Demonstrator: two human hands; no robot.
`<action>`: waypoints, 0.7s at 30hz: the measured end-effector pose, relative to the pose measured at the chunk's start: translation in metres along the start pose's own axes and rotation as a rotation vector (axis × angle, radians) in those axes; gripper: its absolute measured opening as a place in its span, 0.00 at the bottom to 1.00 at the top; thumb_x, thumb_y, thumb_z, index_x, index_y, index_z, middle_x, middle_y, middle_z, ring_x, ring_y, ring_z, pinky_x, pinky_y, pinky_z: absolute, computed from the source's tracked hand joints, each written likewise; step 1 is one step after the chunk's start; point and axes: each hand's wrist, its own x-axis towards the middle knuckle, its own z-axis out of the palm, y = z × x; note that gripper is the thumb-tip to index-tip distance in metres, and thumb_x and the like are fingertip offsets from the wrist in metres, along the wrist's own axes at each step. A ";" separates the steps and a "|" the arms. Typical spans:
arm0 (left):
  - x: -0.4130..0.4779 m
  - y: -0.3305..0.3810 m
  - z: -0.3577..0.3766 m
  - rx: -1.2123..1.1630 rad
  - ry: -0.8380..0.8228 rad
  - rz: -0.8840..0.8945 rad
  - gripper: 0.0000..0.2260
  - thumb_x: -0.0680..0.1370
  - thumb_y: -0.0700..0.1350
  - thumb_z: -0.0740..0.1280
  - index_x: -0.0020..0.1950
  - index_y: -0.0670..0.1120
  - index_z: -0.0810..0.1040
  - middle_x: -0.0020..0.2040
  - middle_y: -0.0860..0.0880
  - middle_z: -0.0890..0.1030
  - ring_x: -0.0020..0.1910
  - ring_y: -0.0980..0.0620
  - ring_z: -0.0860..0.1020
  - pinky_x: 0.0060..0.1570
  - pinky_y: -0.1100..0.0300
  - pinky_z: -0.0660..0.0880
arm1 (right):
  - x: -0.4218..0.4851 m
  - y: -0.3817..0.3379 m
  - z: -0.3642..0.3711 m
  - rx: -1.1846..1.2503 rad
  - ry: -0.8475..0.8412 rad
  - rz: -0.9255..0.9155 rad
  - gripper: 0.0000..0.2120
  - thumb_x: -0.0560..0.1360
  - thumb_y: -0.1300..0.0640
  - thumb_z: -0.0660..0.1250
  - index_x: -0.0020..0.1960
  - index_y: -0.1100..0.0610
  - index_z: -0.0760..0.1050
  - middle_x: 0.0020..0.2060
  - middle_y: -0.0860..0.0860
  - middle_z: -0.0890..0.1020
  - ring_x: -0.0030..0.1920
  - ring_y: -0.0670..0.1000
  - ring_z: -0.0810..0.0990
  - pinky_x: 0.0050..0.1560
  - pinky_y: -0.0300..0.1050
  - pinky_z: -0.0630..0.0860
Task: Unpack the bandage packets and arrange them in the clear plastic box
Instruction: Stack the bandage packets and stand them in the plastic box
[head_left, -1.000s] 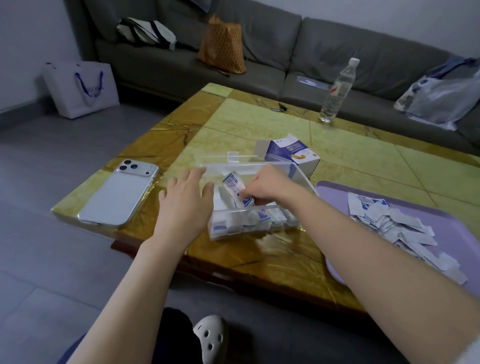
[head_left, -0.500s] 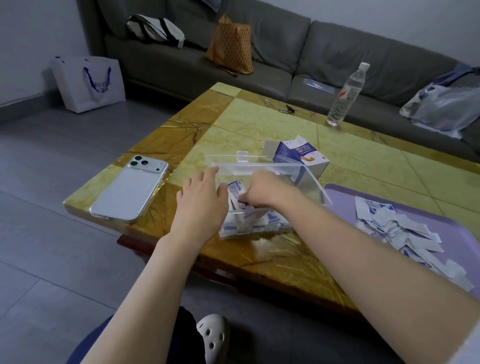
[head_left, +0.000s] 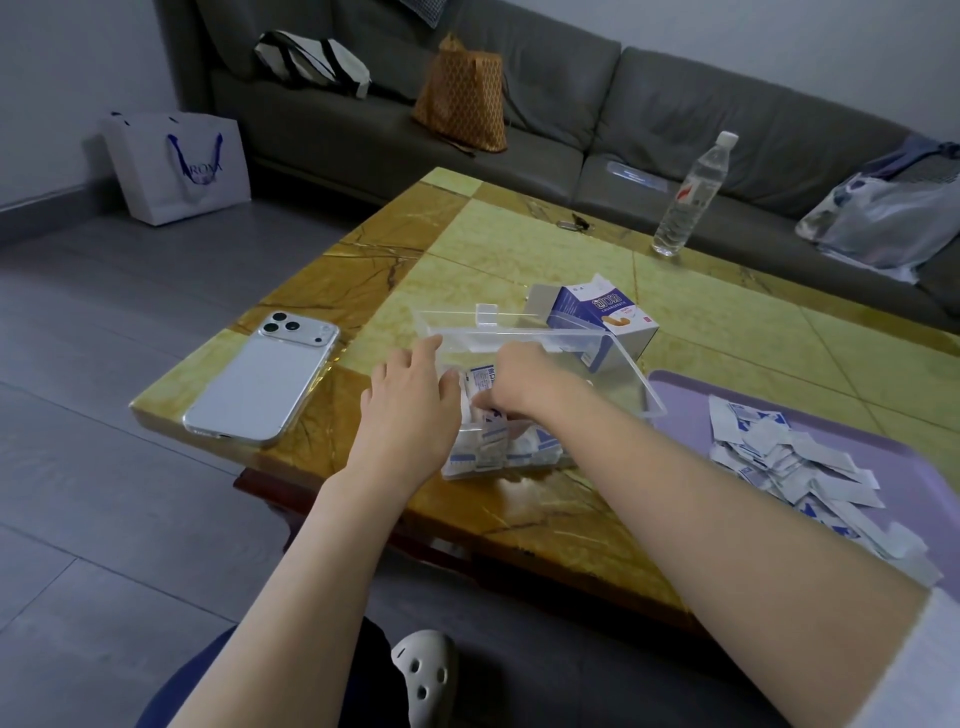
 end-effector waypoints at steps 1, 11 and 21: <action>0.000 0.000 0.000 -0.004 -0.003 0.000 0.20 0.82 0.49 0.52 0.75 0.50 0.57 0.69 0.45 0.66 0.68 0.46 0.62 0.64 0.51 0.61 | 0.001 0.000 0.000 0.005 0.006 0.004 0.18 0.76 0.55 0.65 0.32 0.58 0.63 0.31 0.52 0.68 0.29 0.49 0.67 0.25 0.40 0.61; -0.001 -0.001 0.000 -0.029 -0.020 -0.006 0.21 0.82 0.49 0.52 0.75 0.50 0.56 0.69 0.45 0.66 0.68 0.46 0.63 0.65 0.50 0.62 | -0.004 -0.002 -0.002 0.005 0.004 -0.011 0.15 0.77 0.59 0.64 0.34 0.58 0.65 0.30 0.53 0.72 0.27 0.48 0.72 0.23 0.39 0.63; -0.004 0.007 -0.002 0.076 0.035 -0.039 0.20 0.82 0.47 0.53 0.74 0.50 0.58 0.70 0.45 0.65 0.69 0.45 0.62 0.65 0.48 0.60 | -0.018 0.019 -0.004 0.144 0.133 -0.154 0.11 0.79 0.58 0.59 0.40 0.59 0.74 0.42 0.55 0.81 0.41 0.56 0.79 0.39 0.44 0.75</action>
